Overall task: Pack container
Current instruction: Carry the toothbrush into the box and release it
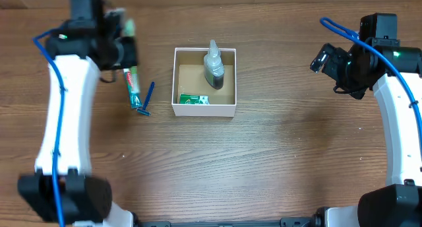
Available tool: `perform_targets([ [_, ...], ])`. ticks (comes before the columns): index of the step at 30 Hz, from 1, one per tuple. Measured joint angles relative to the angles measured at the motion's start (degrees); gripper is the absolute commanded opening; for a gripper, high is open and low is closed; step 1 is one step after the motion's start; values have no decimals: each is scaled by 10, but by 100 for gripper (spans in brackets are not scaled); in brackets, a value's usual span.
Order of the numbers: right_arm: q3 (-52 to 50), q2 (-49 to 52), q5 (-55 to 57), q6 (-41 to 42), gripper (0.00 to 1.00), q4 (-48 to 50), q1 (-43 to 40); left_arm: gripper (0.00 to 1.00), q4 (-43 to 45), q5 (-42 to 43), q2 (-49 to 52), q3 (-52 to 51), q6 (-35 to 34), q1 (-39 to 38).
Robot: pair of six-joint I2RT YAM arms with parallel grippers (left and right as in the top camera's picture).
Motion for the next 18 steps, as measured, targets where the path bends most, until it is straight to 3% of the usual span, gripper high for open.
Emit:
perform_targets([
  [4,0,0,0,0,100,0,0,4,59,-4,-21,4,-32,-112],
  [9,0,0,0,0,100,0,0,4,97,-71,50,4,-101,-206],
  [18,0,0,0,0,100,0,0,6,77,-115,155,2,-157,-220],
])
